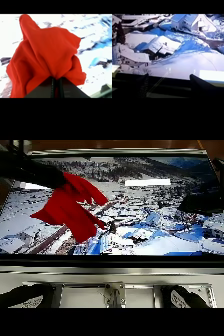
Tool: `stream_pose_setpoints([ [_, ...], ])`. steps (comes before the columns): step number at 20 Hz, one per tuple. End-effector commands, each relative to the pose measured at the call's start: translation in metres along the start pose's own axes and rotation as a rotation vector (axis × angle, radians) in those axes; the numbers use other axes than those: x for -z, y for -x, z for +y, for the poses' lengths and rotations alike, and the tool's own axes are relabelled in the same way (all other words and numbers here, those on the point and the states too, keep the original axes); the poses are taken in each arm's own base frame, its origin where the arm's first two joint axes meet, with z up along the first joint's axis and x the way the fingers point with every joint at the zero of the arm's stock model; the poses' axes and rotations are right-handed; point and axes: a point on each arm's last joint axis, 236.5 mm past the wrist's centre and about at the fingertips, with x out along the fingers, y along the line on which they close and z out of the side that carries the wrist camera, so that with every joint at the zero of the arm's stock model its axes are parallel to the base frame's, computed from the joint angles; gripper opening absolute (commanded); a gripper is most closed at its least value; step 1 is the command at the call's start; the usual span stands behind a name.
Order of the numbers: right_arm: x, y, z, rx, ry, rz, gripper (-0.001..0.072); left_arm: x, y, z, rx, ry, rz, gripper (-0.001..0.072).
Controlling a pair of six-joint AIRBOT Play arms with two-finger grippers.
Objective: Fold the shirts.
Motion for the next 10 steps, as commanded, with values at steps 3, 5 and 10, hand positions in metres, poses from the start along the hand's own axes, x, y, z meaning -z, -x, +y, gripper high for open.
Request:
stream_pose_setpoints([
  [3, 0.047, 0.013, 0.001, 0.007, 0.005, 0.199, 0.0627, 0.035, -0.084, -0.135, 0.218, -0.029, 0.014, 0.0043],
  [5, 0.044, 0.013, 0.001, 0.008, 0.005, 0.186, 0.0627, 0.069, -0.132, -0.150, 0.217, -0.016, 0.113, 0.0044],
  [10, 0.027, 0.010, -0.007, 0.040, 0.000, 0.117, 0.0627, 0.111, -0.176, -0.119, 0.116, 0.000, 0.292, 0.0720],
])
